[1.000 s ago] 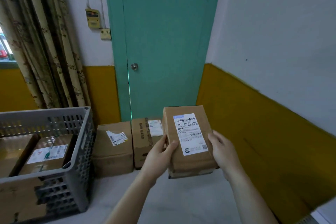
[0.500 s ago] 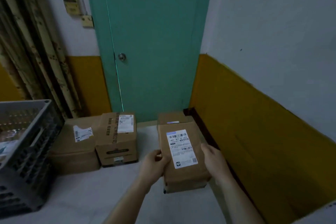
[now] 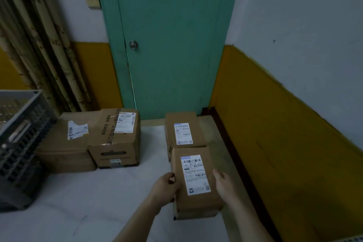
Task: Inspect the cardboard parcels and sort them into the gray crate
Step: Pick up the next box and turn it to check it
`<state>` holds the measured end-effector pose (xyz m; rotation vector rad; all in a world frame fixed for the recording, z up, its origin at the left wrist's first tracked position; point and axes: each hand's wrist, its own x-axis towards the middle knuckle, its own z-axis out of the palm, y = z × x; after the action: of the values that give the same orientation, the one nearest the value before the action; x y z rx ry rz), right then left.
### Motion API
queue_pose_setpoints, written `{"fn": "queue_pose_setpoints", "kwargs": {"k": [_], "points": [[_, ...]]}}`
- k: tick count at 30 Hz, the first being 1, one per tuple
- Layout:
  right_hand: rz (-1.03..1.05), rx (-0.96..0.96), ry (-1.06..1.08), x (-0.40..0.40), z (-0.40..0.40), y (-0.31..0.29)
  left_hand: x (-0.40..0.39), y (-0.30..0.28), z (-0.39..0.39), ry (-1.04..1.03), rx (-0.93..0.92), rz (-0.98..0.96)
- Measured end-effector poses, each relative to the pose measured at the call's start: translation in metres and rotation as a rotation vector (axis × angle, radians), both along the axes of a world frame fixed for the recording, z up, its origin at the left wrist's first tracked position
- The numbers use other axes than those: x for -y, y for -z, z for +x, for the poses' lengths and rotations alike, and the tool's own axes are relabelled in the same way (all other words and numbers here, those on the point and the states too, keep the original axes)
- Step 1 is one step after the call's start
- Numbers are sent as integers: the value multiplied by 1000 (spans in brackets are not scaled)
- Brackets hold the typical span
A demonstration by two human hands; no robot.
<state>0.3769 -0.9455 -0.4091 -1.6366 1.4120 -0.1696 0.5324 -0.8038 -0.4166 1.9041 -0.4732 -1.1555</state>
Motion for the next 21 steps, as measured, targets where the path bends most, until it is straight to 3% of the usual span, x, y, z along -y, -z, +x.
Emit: {"fn": "queue_pose_setpoints", "kwargs": {"k": [11, 21], "points": [[181, 64, -1, 24, 17, 46, 22, 31, 2, -65, -196, 33], [214, 139, 42, 36, 28, 81, 31, 62, 9, -80, -245, 32]]}}
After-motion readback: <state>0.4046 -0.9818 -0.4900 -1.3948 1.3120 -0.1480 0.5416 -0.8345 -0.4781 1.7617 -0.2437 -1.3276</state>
